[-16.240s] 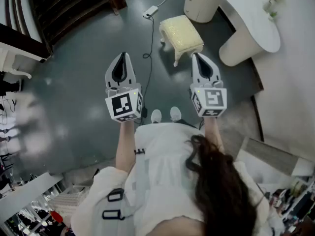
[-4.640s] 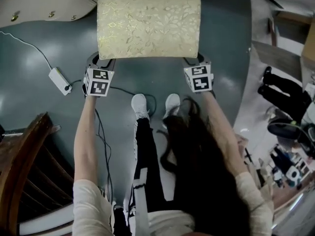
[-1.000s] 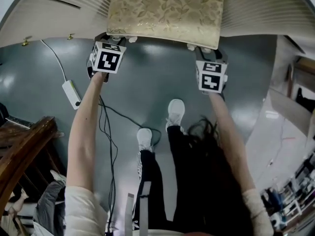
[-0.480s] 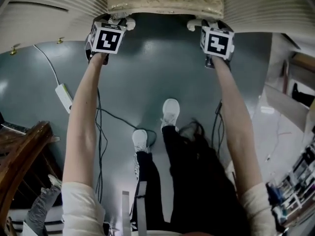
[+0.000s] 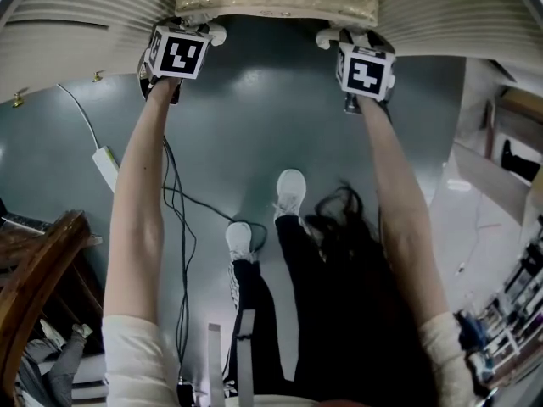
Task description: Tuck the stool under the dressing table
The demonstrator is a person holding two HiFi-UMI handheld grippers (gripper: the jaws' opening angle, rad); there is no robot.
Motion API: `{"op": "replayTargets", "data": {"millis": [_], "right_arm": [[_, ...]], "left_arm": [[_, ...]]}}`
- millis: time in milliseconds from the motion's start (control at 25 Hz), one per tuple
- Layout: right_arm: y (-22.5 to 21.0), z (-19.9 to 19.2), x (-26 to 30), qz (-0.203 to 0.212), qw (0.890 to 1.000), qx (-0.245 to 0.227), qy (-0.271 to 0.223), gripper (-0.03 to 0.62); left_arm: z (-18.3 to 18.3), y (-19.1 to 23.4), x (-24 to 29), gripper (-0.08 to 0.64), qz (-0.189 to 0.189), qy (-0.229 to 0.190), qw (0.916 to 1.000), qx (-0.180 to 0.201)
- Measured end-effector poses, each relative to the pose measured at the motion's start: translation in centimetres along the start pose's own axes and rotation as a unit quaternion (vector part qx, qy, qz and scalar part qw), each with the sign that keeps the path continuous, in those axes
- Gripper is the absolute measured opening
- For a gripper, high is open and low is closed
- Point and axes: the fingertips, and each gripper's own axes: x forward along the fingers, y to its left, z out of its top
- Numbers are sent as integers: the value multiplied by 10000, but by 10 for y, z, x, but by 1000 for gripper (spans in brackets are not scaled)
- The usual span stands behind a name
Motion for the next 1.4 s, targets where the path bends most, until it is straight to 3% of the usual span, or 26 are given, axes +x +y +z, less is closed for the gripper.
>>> {"op": "replayTargets", "data": {"millis": [240,440,680,840,960,1240,1400], "right_arm": [[-7,-1,-5,-17,10000,-87,21,206],[3,-11,-26,161,9999,16,50,192],[14,-7,-80,428,9982,-422,-60,192],[16,4,-137,522,9977,-398,-186,192],[21,15,-178,593,9977,-240,-233,192],[98,37,-296,973,9917,-631,-556,192],[123,58,-369,1117,9865,-592,-1037,192]], "left_arm": [[1,-3,-7,217,248,119,9996,-31],[-11,-13,-21,218,162,99,9993,-319],[2,-26,-71,218,236,-212,9978,-574],[16,-45,-122,200,174,-356,9972,-634],[29,-61,-165,178,-50,-610,9937,-938],[28,-65,-290,164,-326,-1320,9805,-1418],[36,-52,-385,164,-209,-1948,9740,-1137]]}}
